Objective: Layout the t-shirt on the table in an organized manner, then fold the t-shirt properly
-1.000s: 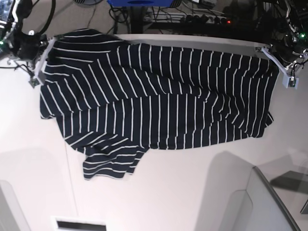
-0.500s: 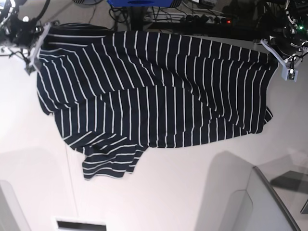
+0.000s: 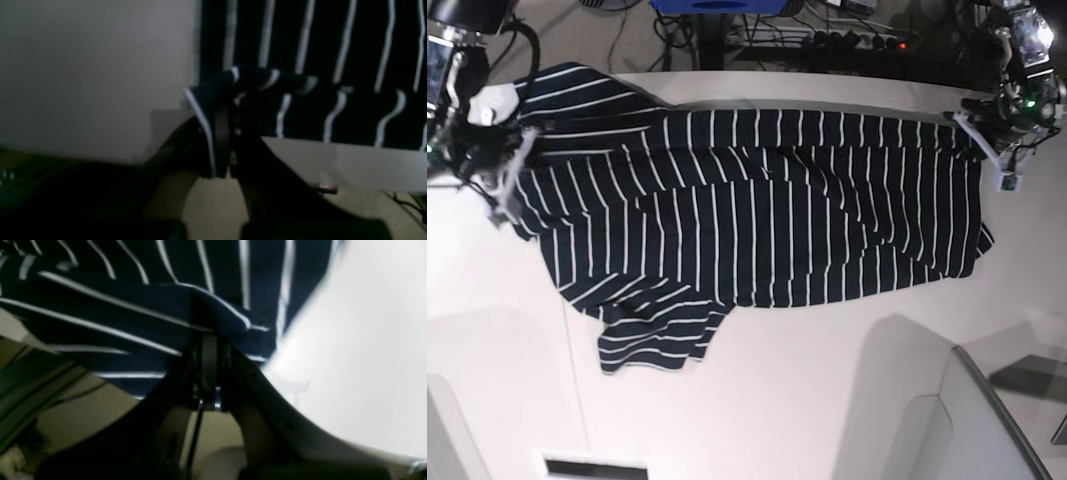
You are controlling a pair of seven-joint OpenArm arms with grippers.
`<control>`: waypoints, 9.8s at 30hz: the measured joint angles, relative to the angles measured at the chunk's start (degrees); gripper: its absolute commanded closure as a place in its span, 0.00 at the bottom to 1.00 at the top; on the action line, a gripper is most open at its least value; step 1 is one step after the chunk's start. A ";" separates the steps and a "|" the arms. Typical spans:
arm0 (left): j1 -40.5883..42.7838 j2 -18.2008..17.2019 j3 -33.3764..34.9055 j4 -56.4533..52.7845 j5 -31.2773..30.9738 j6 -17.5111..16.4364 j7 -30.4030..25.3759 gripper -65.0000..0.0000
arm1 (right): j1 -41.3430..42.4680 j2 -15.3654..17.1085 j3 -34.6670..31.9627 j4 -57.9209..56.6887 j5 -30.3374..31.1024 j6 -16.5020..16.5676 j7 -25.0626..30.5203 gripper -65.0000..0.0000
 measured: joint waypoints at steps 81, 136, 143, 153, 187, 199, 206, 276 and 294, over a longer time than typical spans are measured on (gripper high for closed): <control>3.82 2.71 4.76 14.97 1.92 13.77 5.40 1.00 | -6.71 3.96 -7.72 13.05 0.81 -12.50 -3.10 0.99; 12.39 6.60 -1.01 13.49 1.64 14.03 5.35 1.00 | -12.00 3.17 -7.82 16.52 0.79 -12.52 -2.97 0.99; 11.08 6.58 -0.98 10.91 1.90 14.01 5.40 1.00 | -11.47 3.17 -7.82 16.50 0.81 -12.52 -2.99 0.99; 10.14 6.56 -0.96 10.93 1.95 13.99 5.18 1.00 | -12.63 3.21 -7.82 10.51 0.63 -12.55 0.31 0.99; -5.31 4.15 6.25 -7.78 2.62 14.75 0.98 1.00 | 3.06 5.38 -1.70 -19.50 2.51 -14.58 5.03 0.99; -20.52 4.98 13.25 -27.50 17.75 25.44 -10.32 1.00 | 14.82 7.50 -10.91 -35.93 5.62 -16.50 12.74 0.99; -34.77 4.35 17.38 -42.60 17.38 25.20 -10.47 1.00 | 28.06 8.02 -18.62 -53.68 2.99 -19.17 27.32 0.99; -17.53 10.51 20.44 -4.28 12.13 20.85 -2.54 1.00 | 34.07 10.05 -36.09 -36.33 0.76 -22.82 31.34 0.56; -16.11 10.21 15.67 -4.33 12.15 20.81 -2.64 1.00 | 24.70 9.44 -5.95 -42.53 0.81 -15.98 37.31 0.22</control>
